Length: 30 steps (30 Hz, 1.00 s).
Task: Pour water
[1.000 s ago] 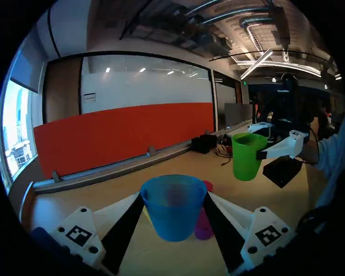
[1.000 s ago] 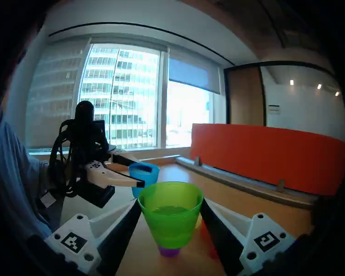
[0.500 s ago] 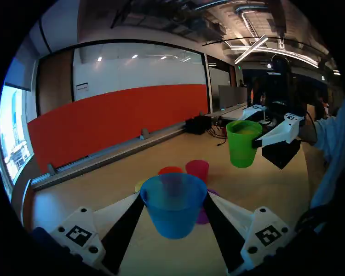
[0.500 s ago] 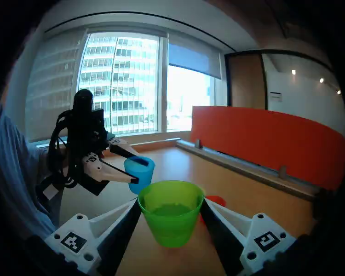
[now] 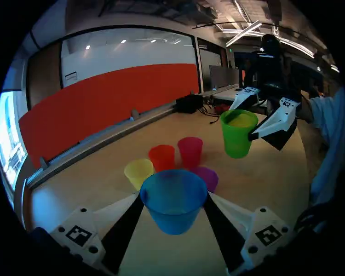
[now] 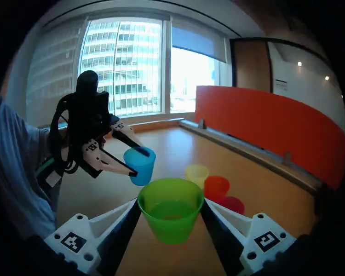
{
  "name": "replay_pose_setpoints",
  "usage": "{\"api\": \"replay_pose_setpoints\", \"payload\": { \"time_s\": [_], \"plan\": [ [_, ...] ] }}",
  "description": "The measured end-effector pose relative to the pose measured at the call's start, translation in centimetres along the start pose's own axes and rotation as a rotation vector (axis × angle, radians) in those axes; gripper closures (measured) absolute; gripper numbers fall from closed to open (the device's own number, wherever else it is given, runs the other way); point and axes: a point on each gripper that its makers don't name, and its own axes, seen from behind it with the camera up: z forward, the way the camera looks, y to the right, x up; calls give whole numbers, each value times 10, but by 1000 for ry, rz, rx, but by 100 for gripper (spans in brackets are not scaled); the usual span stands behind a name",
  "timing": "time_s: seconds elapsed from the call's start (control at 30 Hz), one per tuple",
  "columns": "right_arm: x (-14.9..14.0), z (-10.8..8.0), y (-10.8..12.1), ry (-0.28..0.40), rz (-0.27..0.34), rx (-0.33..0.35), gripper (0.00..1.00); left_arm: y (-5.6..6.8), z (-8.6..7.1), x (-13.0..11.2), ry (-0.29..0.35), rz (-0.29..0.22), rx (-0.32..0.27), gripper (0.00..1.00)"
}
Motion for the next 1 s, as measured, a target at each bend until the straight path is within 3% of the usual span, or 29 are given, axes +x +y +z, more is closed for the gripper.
{"api": "replay_pose_setpoints", "payload": {
  "time_s": [0.5, 1.0],
  "plan": [
    [-37, 9, 7, -102, 8, 9, 9, -1, 16, -37, -90, -14, -27, 12],
    [-62, 14, 9, -154, 18, 3, 9, -3, 29, -65, -133, -39, -29, 12]
  ]
}}
